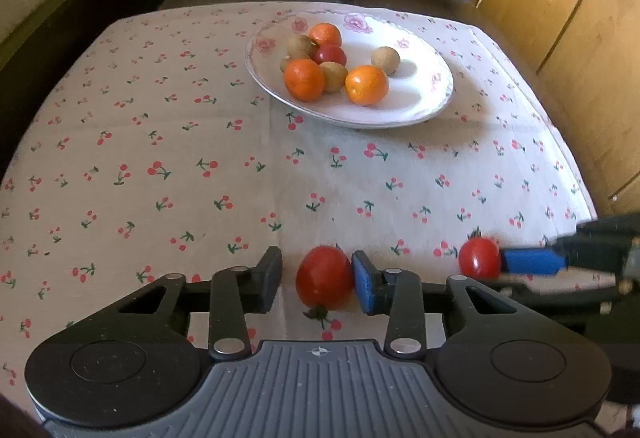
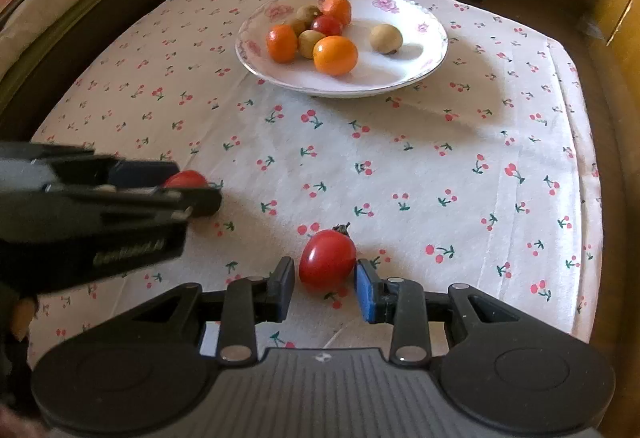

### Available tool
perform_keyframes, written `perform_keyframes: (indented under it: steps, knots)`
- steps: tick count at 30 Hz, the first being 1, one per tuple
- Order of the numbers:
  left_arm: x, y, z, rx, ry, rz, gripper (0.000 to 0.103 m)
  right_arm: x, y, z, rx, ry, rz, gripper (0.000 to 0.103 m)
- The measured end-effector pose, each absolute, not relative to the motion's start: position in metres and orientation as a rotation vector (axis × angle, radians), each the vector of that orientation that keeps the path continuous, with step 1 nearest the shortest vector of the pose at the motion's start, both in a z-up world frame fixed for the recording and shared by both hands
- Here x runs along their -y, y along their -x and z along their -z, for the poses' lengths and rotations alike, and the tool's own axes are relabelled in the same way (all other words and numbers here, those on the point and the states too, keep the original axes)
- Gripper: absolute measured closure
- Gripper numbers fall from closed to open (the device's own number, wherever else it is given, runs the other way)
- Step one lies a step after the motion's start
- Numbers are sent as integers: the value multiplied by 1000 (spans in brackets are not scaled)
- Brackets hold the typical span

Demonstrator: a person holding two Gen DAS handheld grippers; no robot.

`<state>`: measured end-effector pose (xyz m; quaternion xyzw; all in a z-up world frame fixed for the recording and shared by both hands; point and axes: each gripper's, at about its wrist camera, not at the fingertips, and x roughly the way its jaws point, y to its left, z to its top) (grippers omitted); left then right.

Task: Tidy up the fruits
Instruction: 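Carry both red tomatoes in both tools toward the white plate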

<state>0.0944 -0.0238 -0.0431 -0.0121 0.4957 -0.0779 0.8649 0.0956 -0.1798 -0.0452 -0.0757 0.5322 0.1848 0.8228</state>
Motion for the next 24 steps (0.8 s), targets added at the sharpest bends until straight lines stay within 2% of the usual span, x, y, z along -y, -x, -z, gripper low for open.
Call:
perform_keyframes:
  steps: [5,24]
  knots:
    - [23,-91,41,-1045,35,171,65,183,-98,45,-1126,132,-378,69]
    - [28,-93,42,-1044,32,183,65,184,-103,46,-1126,130,-355,70]
